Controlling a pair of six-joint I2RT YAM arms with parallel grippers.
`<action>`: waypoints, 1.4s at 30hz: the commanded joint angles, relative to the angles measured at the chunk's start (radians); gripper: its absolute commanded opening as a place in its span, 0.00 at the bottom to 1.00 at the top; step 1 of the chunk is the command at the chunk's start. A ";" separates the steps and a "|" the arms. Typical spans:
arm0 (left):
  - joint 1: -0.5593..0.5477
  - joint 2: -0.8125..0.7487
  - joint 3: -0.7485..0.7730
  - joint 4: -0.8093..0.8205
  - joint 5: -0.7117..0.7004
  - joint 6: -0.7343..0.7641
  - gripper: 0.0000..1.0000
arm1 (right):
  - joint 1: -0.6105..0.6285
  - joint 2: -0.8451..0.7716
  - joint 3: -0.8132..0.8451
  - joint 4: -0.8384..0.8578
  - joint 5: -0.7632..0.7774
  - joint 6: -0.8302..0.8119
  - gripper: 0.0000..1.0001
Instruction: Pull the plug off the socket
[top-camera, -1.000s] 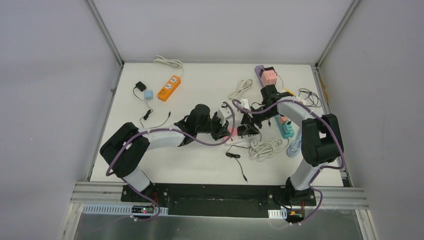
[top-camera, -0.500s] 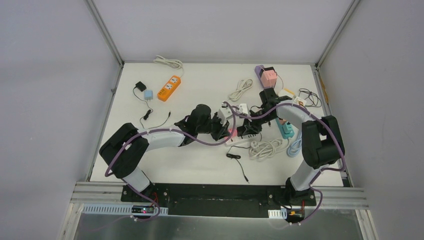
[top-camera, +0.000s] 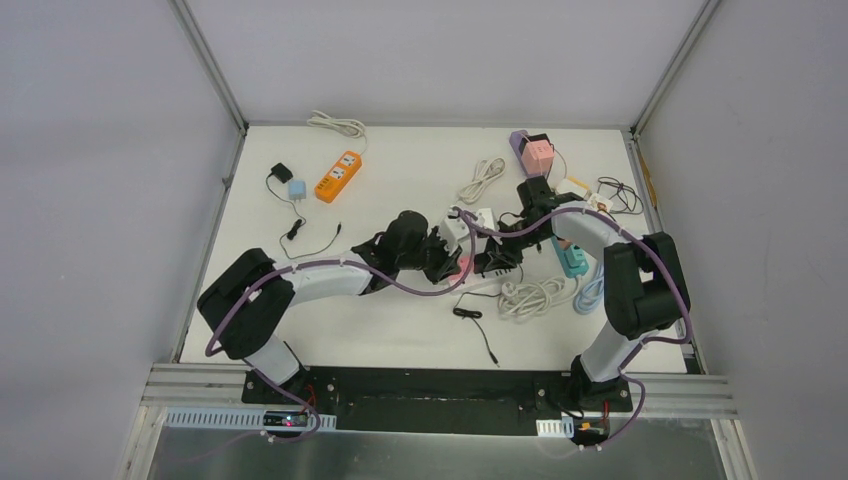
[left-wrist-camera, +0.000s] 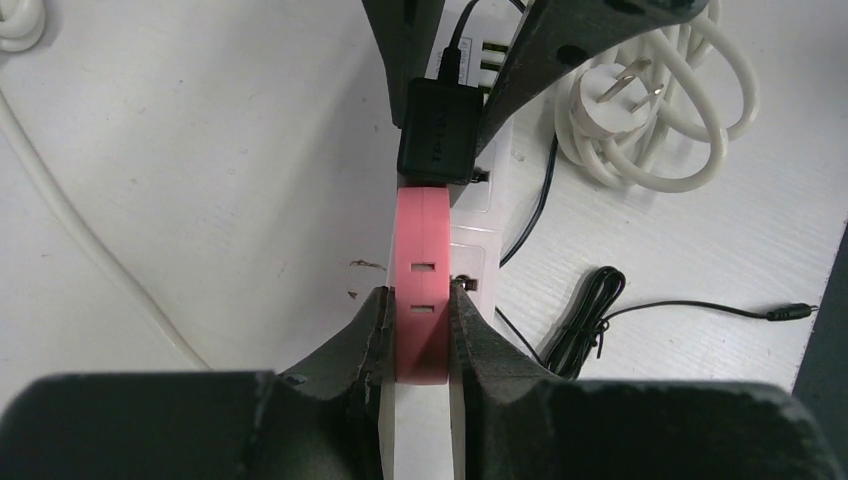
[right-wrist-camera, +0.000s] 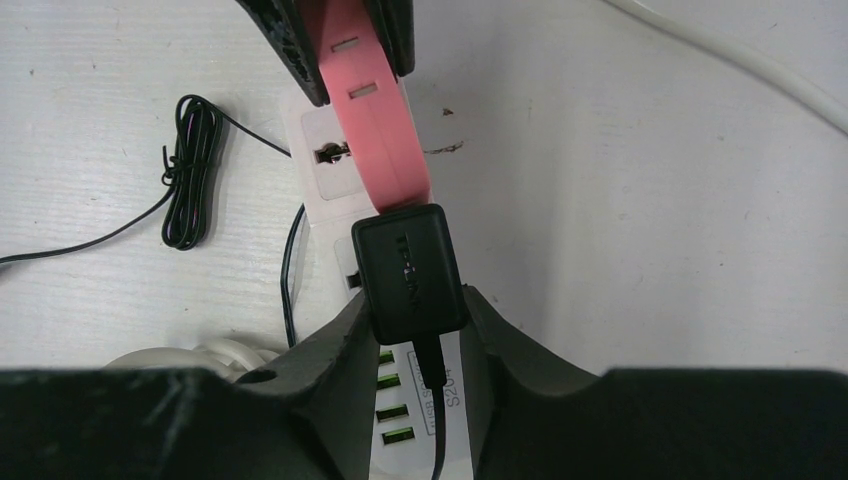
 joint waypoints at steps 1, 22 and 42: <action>0.037 0.032 -0.022 0.039 0.082 -0.165 0.00 | 0.005 -0.034 -0.005 0.009 0.028 0.001 0.16; 0.034 -0.025 -0.016 0.047 -0.011 -0.149 0.00 | 0.009 -0.024 -0.010 0.011 0.037 0.002 0.15; -0.044 -0.144 0.018 -0.108 -0.202 0.121 0.00 | 0.022 -0.020 -0.024 0.024 0.053 0.002 0.14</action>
